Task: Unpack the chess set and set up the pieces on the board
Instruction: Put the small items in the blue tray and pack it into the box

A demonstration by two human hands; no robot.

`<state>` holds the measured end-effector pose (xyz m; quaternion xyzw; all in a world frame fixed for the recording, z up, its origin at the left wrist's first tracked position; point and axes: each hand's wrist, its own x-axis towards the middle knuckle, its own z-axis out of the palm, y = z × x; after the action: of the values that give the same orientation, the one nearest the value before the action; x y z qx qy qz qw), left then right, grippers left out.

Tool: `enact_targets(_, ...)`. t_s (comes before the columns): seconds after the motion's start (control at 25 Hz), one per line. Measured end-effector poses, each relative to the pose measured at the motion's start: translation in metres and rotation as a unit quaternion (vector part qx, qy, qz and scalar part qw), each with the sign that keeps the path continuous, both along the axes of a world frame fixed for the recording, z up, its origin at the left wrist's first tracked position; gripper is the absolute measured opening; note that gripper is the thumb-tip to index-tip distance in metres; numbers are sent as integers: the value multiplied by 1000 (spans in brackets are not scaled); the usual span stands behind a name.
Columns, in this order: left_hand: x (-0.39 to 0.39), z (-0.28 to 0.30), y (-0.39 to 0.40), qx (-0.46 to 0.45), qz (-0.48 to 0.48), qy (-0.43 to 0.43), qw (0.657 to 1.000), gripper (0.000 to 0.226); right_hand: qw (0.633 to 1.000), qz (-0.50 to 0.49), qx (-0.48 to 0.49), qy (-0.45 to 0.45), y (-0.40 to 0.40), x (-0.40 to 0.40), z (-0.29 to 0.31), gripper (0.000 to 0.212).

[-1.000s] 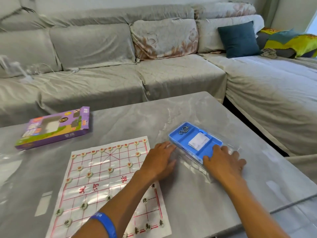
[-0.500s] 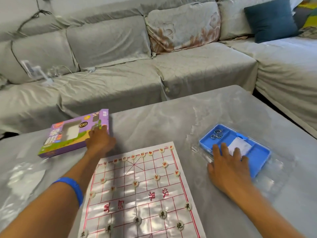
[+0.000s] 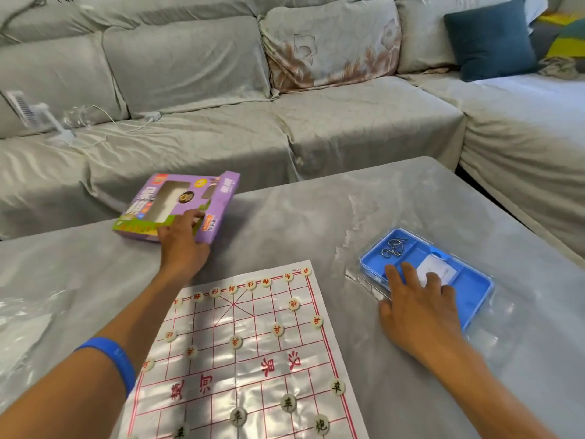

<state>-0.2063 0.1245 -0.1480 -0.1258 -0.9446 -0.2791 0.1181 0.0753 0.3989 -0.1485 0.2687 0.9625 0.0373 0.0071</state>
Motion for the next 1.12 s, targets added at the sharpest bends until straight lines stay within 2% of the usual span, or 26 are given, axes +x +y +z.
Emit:
enact_targets(0.12, 28, 17, 36, 77, -102, 9, 992, 59, 998, 6, -61, -3, 22, 7, 9, 69)
enact_targets(0.2, 57, 32, 65, 116, -169, 14, 979, 54, 994, -26, -108, -17, 41, 19, 15, 82)
enact_targets(0.36, 124, 46, 120, 115, -279, -4, 954, 41, 988, -57, -136, -52, 66, 53, 22, 94)
enact_targets(0.44, 152, 42, 145, 106, -306, -49, 945, 40, 987, -48, -144, -51, 77, 73, 25, 94)
enact_targets(0.48, 166, 38, 157, 105, -309, -79, 942, 37, 986, -38, -159, -38, 83, 82, 27, 92)
enact_targets(0.6, 201, 33, 185, 153, -276, -134, 939, 11, 976, -41, -213, 20, 103, 100, 30, 87)
enact_targets(0.68, 214, 34, 196, 175, -234, -128, 948, 11, 976, -65, -207, 5, 118, 105, 24, 91)
enact_targets(0.8, 219, 36, 201, 101, -213, -45, 971, 25, 977, -115, -176, 33, 141, 109, 14, 72)
enact_targets(0.92, 216, 28, 198, -1, -266, 30, 964, 31, 977, -161, -127, 65, 147, 107, 13, 48)
enact_targets(1.0, 215, 24, 198, -20, -280, 27, 959, 32, 965, -186, -170, 76, 146, 102, 12, 41)
enact_targets(1.12, 215, 21, 200, -17, -215, 11, 976, 13, 937, -190, -260, 136, 140, 97, 11, 42)
